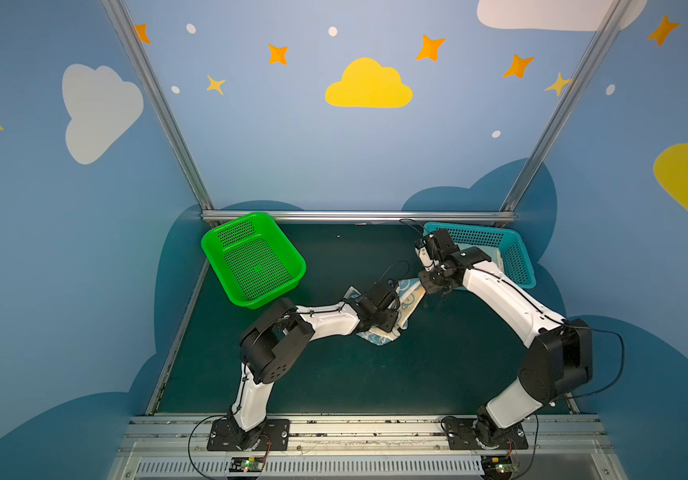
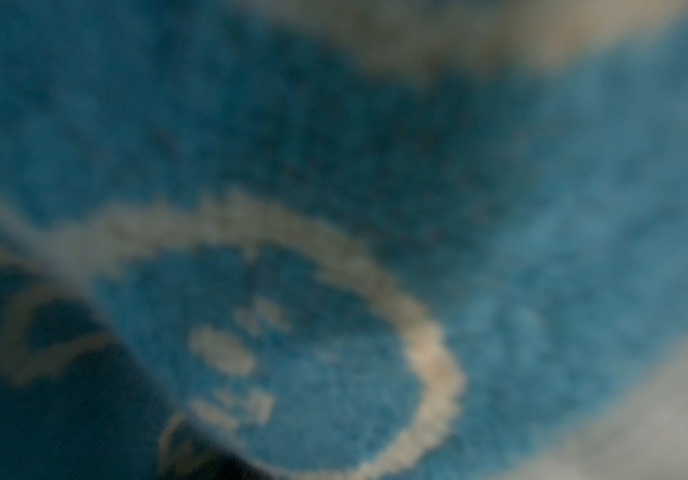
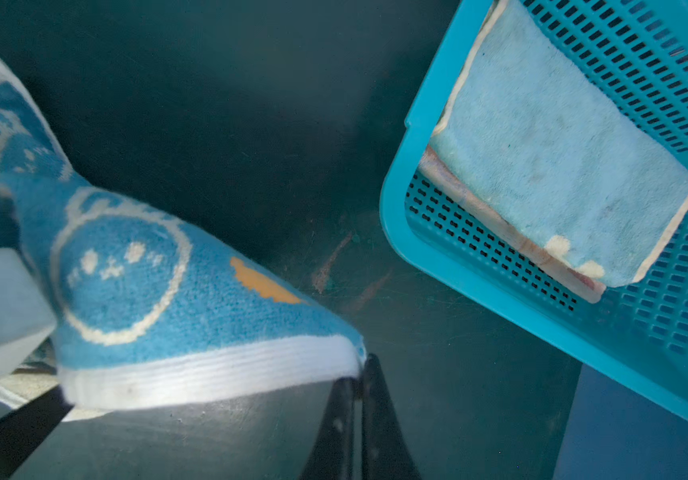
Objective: Fold and stack the towels
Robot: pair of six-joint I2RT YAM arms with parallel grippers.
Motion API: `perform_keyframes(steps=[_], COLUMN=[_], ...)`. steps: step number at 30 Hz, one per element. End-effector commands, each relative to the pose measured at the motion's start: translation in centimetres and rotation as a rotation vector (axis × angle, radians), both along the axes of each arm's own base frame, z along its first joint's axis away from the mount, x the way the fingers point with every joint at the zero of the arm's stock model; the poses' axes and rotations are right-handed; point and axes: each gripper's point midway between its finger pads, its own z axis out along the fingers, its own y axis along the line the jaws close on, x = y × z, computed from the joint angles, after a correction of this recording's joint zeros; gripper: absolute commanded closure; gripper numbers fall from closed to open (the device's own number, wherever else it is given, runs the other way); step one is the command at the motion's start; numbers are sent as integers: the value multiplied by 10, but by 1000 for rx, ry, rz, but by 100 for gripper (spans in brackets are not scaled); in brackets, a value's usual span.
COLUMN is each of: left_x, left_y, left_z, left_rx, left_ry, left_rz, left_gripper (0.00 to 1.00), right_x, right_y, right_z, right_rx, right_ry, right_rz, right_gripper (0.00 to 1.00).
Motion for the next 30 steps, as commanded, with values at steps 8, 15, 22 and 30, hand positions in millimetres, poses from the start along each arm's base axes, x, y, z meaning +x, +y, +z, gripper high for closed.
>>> perform_keyframes(steps=[8,15,22,30], left_x=[8,-8,-35,-45], left_y=[10,44,85,116], left_z=[35,70,94,44], left_rx=[6,57,101,177], left_ry=[-82,-108,1,124], left_rz=[25,-21,-96,-46], left_gripper=[96,96,96,96], right_x=[-3,-9,-36,-63], right_y=[-10,-7,27,94], right_z=[2,-2,-25,-59], right_rx=[-20,1,103,238], right_ry=[-17,3,145,270], right_rz=[-24,-5,153,381], right_gripper=[100,100,100,100])
